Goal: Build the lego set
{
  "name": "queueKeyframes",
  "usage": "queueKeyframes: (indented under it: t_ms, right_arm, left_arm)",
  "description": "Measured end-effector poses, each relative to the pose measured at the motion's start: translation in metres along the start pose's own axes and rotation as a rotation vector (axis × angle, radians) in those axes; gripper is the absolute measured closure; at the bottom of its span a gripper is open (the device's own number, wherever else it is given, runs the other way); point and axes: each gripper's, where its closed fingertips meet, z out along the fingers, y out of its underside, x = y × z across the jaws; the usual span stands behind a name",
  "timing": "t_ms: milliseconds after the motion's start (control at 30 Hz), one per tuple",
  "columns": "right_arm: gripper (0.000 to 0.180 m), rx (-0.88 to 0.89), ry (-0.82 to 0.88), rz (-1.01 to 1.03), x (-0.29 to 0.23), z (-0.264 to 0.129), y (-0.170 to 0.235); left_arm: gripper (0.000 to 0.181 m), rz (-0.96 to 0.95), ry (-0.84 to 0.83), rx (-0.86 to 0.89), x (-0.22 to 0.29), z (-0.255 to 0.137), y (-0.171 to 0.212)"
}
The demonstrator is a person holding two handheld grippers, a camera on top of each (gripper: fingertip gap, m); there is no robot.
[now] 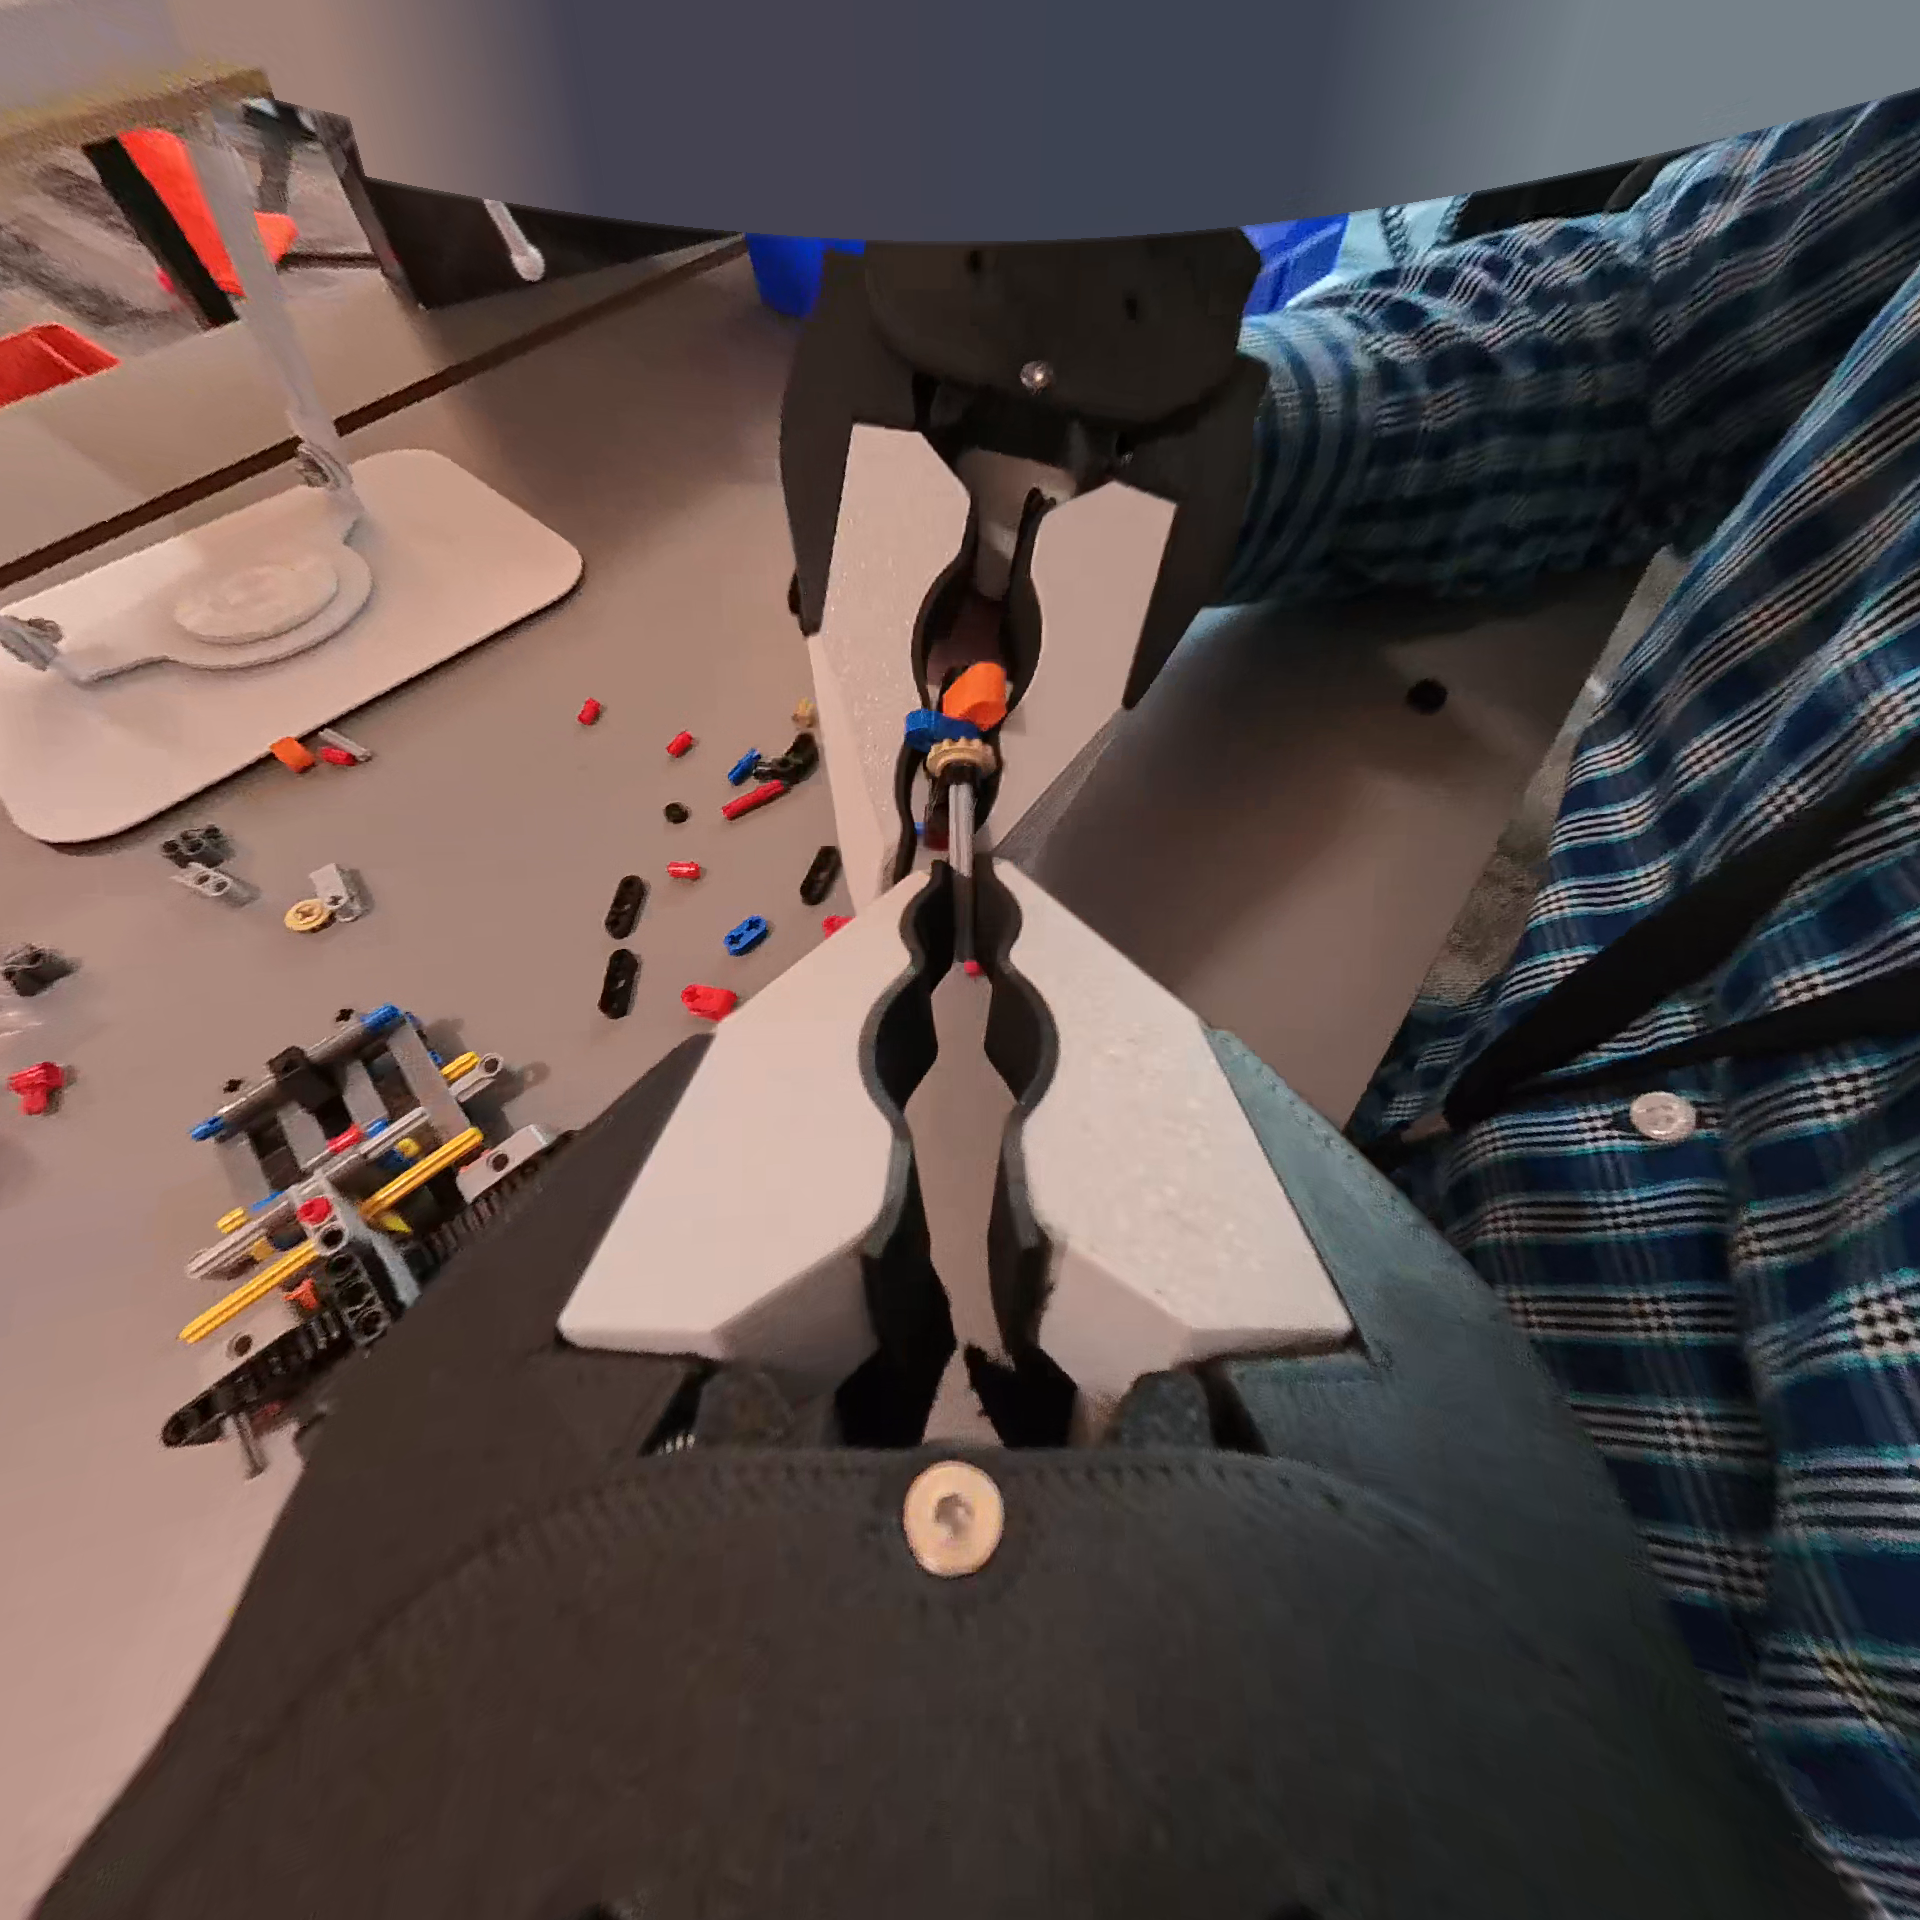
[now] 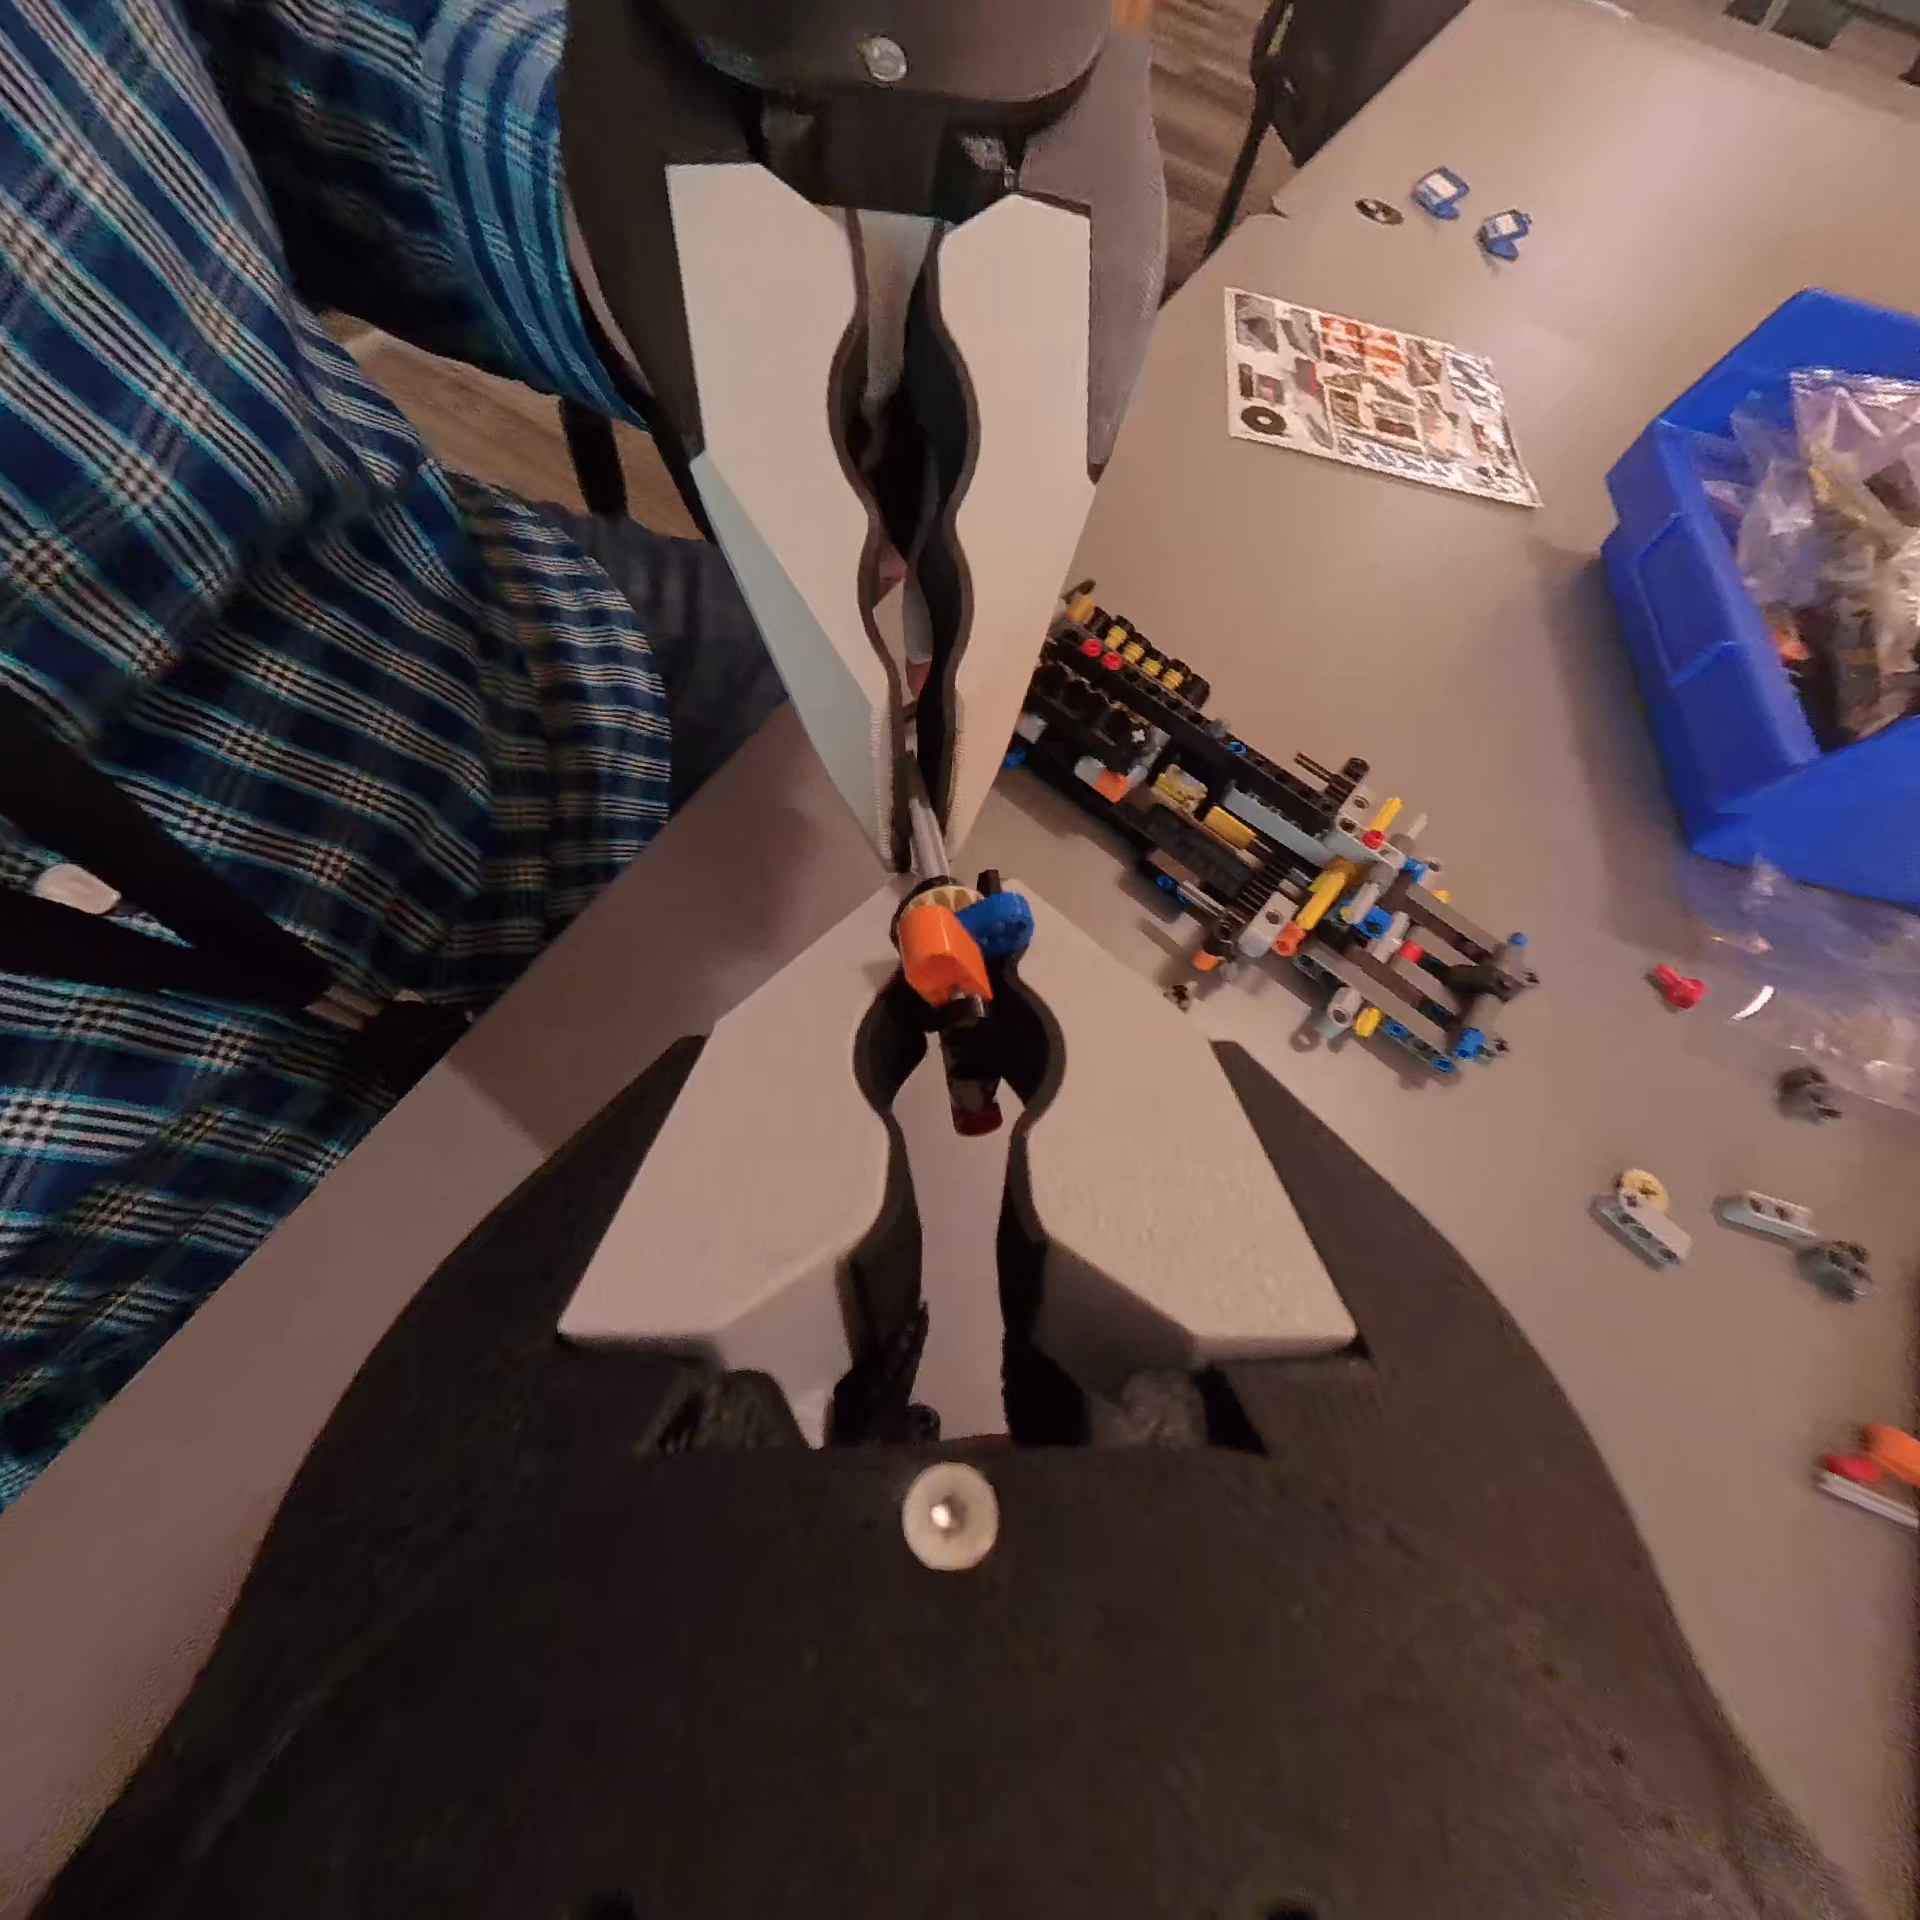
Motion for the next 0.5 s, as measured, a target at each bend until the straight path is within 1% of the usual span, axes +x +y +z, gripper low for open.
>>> queueKeyframes:
  t_ms: [133,233,300,400,500]
  right_arm:
    - [0.176,0.044,-0.061,0.046,-0.005,-0.001,-0.004]
    - [0.176,0.063,-0.119,0.096,-0.010,-0.001,-0.003]
    - [0.176,0.093,-0.176,0.144,-0.014,-0.002,-0.005]
    - [0.176,0.105,-0.183,0.161,-0.014,-0.002,-0.006]
    - [0.176,0.126,-0.199,0.167,-0.016,-0.003,-0.007]
  left_arm:
    - [0.178,-0.078,0.059,0.057,0.003,-0.001,-0.002]
    - [0.178,-0.063,0.069,0.052,0.004,-0.001,0.000]
    - [0.179,-0.009,0.059,0.038,0.005,-0.001,0.000]
    - [0.178,0.050,0.042,0.022,0.004,-0.002,0.001]
    - [0.179,0.021,0.070,0.033,0.005,-0.003,0.000]
